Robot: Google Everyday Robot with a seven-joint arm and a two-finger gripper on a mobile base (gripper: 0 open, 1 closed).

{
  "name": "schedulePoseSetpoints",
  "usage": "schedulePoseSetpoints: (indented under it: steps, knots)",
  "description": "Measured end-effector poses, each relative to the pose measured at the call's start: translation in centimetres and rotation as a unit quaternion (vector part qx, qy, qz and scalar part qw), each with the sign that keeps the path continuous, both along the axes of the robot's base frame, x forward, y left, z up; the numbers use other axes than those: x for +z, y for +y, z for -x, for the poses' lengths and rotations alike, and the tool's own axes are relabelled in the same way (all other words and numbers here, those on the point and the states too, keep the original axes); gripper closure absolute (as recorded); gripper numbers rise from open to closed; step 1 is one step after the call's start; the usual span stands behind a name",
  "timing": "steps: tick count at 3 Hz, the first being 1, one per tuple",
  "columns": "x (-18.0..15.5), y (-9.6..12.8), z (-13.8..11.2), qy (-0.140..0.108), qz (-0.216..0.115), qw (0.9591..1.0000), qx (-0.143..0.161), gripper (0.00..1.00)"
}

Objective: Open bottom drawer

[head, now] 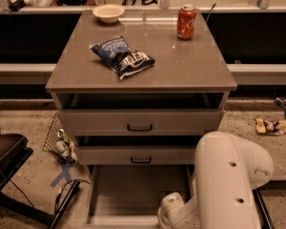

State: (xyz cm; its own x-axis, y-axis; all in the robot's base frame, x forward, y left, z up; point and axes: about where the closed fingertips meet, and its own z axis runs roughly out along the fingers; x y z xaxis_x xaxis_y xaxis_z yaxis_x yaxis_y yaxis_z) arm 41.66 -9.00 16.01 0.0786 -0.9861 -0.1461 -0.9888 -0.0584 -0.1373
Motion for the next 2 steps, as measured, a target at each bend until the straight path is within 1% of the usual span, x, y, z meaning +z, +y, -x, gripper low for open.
schedulePoseSetpoints:
  steps: [2]
  knots:
    - [-0.04, 0.03, 0.05, 0.001, 0.0, 1.0, 0.0, 0.36]
